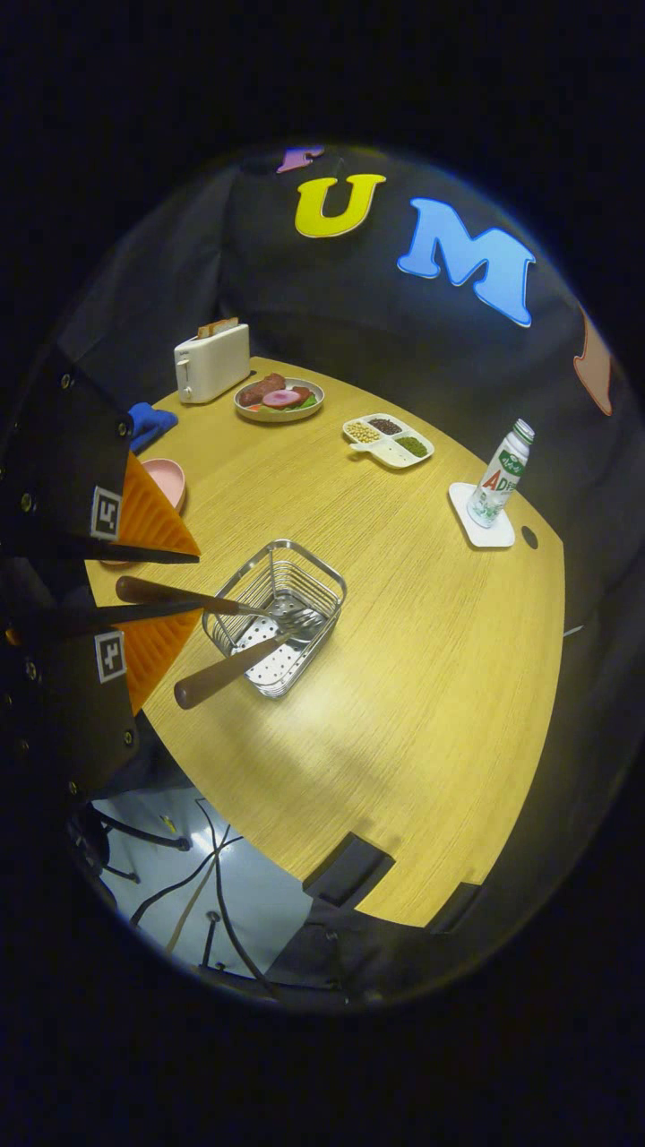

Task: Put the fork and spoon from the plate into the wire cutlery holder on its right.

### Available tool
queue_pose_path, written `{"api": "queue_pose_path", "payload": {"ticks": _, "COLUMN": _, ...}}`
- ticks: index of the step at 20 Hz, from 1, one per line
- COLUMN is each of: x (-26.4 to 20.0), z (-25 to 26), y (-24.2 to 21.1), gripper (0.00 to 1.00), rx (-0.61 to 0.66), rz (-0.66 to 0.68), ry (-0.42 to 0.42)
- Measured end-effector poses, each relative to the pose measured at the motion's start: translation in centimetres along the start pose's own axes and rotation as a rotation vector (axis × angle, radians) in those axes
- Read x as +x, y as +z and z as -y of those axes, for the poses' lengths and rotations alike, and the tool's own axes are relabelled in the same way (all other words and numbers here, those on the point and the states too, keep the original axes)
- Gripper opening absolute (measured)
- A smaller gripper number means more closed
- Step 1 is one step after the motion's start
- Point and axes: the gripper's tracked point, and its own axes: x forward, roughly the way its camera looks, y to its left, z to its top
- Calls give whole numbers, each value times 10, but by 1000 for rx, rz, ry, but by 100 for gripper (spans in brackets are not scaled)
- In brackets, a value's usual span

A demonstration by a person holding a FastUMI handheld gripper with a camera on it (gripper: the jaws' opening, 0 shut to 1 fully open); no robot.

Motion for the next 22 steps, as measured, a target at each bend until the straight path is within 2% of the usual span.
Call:
{"api": "queue_pose_path", "payload": {"ticks": 6, "x": -38, "z": -24, "y": 50, "gripper": 23, "rx": -120, "rz": 268, "ry": 17}}
{"api": "queue_pose_path", "payload": {"ticks": 11, "x": -89, "z": -49, "y": 88, "gripper": 23, "rx": -292, "rz": 538, "ry": 11}}
{"api": "queue_pose_path", "payload": {"ticks": 22, "x": -200, "z": -118, "y": 118, "gripper": 23, "rx": -583, "rz": 1022, "ry": -14}}
